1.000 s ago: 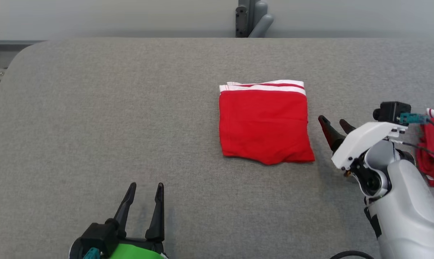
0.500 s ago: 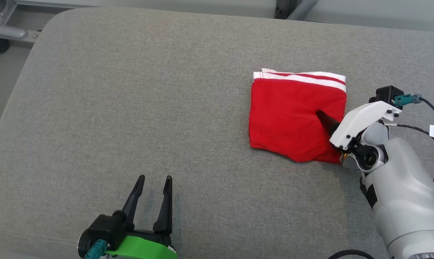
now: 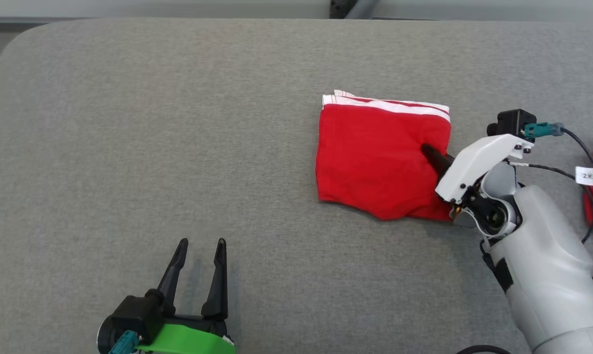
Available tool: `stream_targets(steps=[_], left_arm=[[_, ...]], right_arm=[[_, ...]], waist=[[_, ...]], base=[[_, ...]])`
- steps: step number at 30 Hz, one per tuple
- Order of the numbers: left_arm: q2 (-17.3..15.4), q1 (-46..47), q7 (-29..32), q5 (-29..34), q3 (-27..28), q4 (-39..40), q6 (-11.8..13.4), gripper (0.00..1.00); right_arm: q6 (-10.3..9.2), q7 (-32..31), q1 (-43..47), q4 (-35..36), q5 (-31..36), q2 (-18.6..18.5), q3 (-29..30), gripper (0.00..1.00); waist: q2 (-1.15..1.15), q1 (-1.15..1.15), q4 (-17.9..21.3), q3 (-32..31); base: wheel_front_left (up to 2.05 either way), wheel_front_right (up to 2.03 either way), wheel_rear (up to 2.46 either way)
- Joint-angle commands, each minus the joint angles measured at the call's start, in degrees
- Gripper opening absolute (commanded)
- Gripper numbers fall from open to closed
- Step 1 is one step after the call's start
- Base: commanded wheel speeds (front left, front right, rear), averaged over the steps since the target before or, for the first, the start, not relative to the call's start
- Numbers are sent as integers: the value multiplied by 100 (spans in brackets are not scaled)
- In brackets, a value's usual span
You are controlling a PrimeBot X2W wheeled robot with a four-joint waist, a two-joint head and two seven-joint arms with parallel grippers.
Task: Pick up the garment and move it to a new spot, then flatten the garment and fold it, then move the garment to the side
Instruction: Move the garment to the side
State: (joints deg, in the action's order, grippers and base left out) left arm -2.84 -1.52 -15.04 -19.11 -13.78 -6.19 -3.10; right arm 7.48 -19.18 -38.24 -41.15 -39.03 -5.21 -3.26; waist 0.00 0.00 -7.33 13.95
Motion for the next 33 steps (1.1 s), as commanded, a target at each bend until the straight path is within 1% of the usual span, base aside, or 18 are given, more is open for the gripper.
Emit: stream_targets(steps=[1,4,7,11,14,19,22,25,33], left_arm=[[-14,-47,-15,32,10,39,-19,100],[-14,-60,-15,69,-12,96,-53,100],[-14,33,-15,106,-69,121,-93,100],[-14,155,-15,73,-163,110,-114,100],[-15,217,-15,38,-199,107,-81,100],[-16,204,-15,-51,-248,134,-9,100],[-16,130,-15,-64,-233,129,18,100],[-16,113,-15,-71,-211,148,38,100],[-16,185,-15,27,-115,185,62,100]], right_arm=[[0,-71,160,246,-113,-187,-120,0],[0,-301,371,727,-218,-591,-335,0],[0,-621,450,1186,-228,-1066,-423,0],[0,-1155,328,1657,-63,-1613,-505,0],[0,-1533,124,1941,61,-1854,-471,0],[0,-2068,-3,2373,187,-2165,-212,0],[0,-2338,25,2538,246,-2265,4,0],[0,-2482,86,2590,284,-2324,165,0],[0,-2880,350,2473,489,-2519,914,0]], waist=[[0,0,698,-143],[0,0,1071,-148],[0,0,1330,-95],[0,0,1516,-22],[0,0,1569,45],[0,0,1473,166],[0,0,1406,226],[0,0,1362,278],[0,0,1227,477]], base=[[0,0,0],[0,0,0],[0,0,0],[0,0,0],[0,0,0],[0,0,0],[0,0,0],[0,0,0],[0,0,0]])
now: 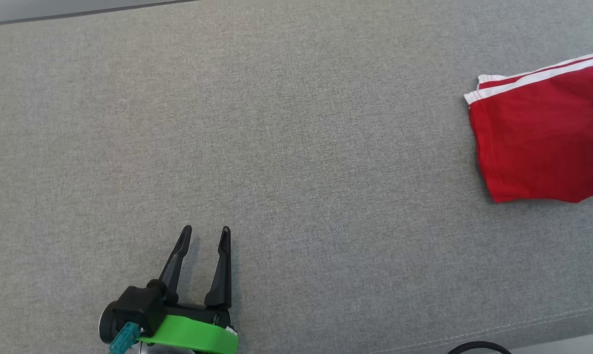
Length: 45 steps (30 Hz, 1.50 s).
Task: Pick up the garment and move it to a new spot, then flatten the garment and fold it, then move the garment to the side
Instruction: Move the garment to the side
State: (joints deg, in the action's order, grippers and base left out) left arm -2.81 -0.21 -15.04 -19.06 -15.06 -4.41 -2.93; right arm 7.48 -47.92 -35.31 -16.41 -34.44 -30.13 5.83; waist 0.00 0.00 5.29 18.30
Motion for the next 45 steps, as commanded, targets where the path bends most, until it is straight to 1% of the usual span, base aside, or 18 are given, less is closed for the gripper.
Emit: stream_targets(steps=[1,4,8,10,11,12,13,16,17,18,21,26,30,34,37,40,43,45], left_arm=[[-19,64,-15,32,32,15,44,100],[-19,80,-15,74,81,22,12,100],[-19,163,-15,140,51,-25,-58,100],[-19,228,-15,130,18,-46,-64,100],[-19,250,-15,118,8,-48,-55,100],[-19,267,-15,100,8,-50,-31,100],[-19,283,-15,82,11,-49,1,100],[-19,293,-15,40,21,-51,48,100],[-19,253,-15,-8,26,-50,53,100],[-19,226,-15,-24,24,-52,64,100],[-19,117,-15,-92,32,-45,94,100],[-19,-45,-15,-163,140,-41,159,100],[-19,-190,-15,-124,276,-175,246,100],[-18,-314,-14,2,451,-444,345,100],[-20,-385,-14,148,597,-615,398,100],[-30,-447,-15,292,704,-774,359,100],[-34,-478,-15,393,786,-859,284,100],[-33,-498,-15,428,863,-874,218,100]], right_arm=[[0,8,72,-49,96,-51,115,0],[0,154,140,-210,416,-82,266,0],[0,687,218,-529,923,-80,178,0],[-1,1117,213,-717,1151,-147,118,2],[-4,1283,228,-842,1275,-169,87,35],[-4,1466,238,-936,1386,-200,11,89],[-4,1680,209,-1023,1516,-251,-26,100],[-4,2137,150,-1331,1671,-242,-15,100],[-4,2449,117,-1470,1816,-369,16,100],[-4,2573,128,-1529,1903,-410,-11,100],[-4,3021,139,-1496,2051,-486,-103,100],[-4,3921,300,-847,1819,-295,-218,100],[-4,4326,771,2,1533,-113,-413,100],[-4,4617,1543,774,1364,170,-588,100],[-4,4969,2277,1127,1307,493,-718,100],[-4,5428,2950,1149,1414,878,-793,100],[-4,5843,3426,926,1751,1191,-877,100],[-4,6048,3603,723,1930,1456,-800,100]], waist=[[0,0,-44,69],[0,0,-59,152],[0,0,-103,243],[0,0,-154,286],[0,0,-177,297],[0,0,-196,307],[0,0,-213,317],[0,0,-257,312],[0,0,-277,288],[0,0,-283,260],[0,0,-298,129],[0,0,-318,-288],[0,0,-381,-715],[0,0,-507,-1124],[0,0,-635,-1395],[0,0,-749,-1586],[0,0,-845,-1667],[0,0,-899,-1725]], base=[[0,0,0],[0,0,0],[0,0,0],[0,0,0],[0,0,0],[0,0,0],[0,0,0],[0,0,0],[0,0,0],[0,0,0],[0,0,0],[0,0,0],[0,0,0],[0,0,0],[0,0,0],[0,0,0],[0,0,0],[0,0,0]])
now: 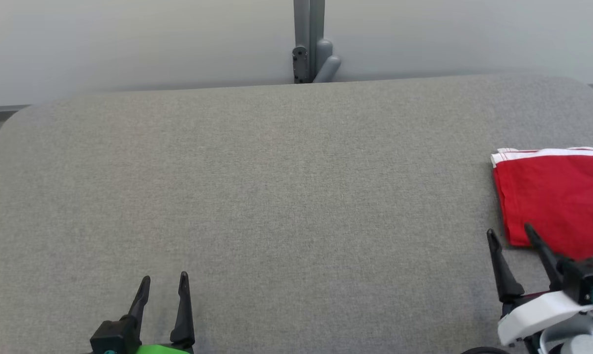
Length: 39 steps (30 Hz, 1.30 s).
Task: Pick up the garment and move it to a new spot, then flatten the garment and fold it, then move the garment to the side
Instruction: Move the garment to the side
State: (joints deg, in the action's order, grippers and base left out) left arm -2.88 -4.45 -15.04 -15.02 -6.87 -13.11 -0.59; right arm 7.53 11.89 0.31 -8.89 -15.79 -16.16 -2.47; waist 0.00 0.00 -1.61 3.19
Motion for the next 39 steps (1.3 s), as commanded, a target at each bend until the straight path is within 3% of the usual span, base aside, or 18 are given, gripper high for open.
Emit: stream_targets(steps=[1,10,16,34,36,39], left_arm=[[-24,-102,-15,41,81,-2,-50,100],[-13,-238,-15,53,78,-35,-480,100],[-11,-173,-15,73,82,45,-553,100],[-9,-108,-15,76,16,-64,-594,100],[-18,-100,-14,65,34,-55,-579,100],[-11,-73,-15,90,20,-66,-594,100]], right_arm=[[-10,162,101,-98,197,153,43,100],[-10,330,303,-474,1339,842,665,100],[-10,333,297,-413,1770,1096,1029,100],[-10,334,257,-460,1873,1296,1193,100],[1,334,241,-462,1894,1305,1163,100],[-10,334,228,-495,1870,1297,1208,100]], waist=[[0,0,-222,-254],[0,0,-201,-457],[0,0,-143,-525],[0,0,-117,-538],[0,0,240,-519],[0,0,246,-509]], base=[[0,0,0],[0,0,0],[0,0,0],[0,0,0],[0,0,0],[0,0,0]])
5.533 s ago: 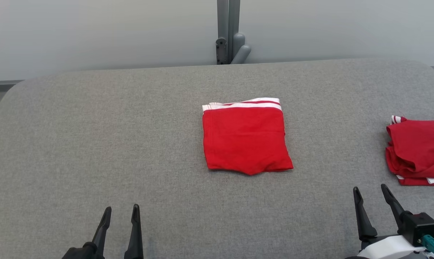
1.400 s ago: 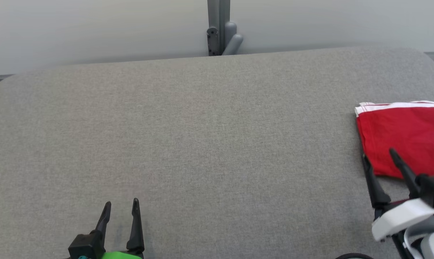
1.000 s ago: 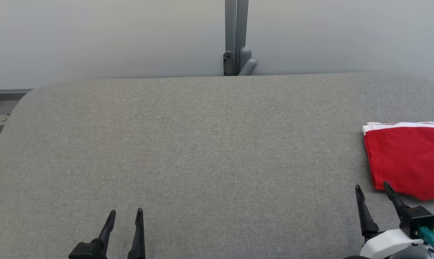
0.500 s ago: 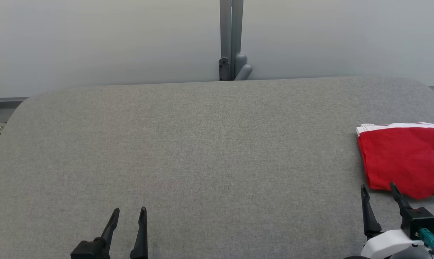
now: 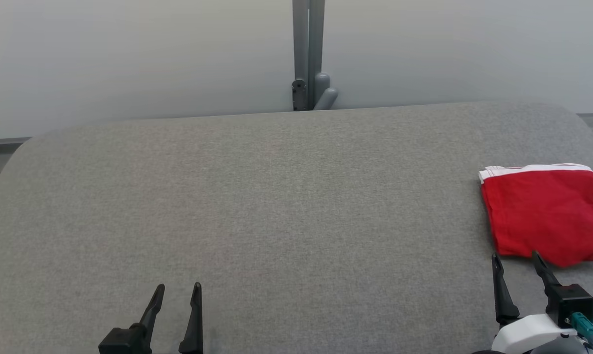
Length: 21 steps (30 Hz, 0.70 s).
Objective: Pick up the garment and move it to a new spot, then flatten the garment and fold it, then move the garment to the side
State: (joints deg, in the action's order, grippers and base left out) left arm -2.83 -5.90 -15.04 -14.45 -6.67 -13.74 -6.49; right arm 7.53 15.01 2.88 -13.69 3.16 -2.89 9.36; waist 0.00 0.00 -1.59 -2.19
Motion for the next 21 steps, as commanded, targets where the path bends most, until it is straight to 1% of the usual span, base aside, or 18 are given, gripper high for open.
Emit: stream_targets(steps=[1,5,6,10,14,21], left_arm=[[-16,75,-15,38,3,-12,-5,100],[-17,76,-15,64,-35,-36,-33,100],[7,11,1,36,-57,-37,-13,0],[16,-79,43,-24,-75,-200,-12,0],[-4,-18,145,-488,-17,-170,-13,0],[-42,110,321,-1246,82,-160,-22,0]], right_arm=[[-10,22,-33,-24,-22,-21,20,100],[-10,23,-23,-14,-41,-11,-159,100],[0,-2,4,-42,-45,-2,-142,0],[2,-59,42,-258,-104,65,-127,0],[2,-239,-73,-307,-615,61,-67,0],[1,-392,-117,-229,-1519,54,-137,0]], waist=[[0,0,243,29],[0,0,243,24],[0,0,224,17],[0,0,224,18],[0,0,222,25],[0,0,218,37]], base=[[0,0,0],[0,0,0],[0,0,0],[0,0,0],[0,0,0],[0,0,0]])
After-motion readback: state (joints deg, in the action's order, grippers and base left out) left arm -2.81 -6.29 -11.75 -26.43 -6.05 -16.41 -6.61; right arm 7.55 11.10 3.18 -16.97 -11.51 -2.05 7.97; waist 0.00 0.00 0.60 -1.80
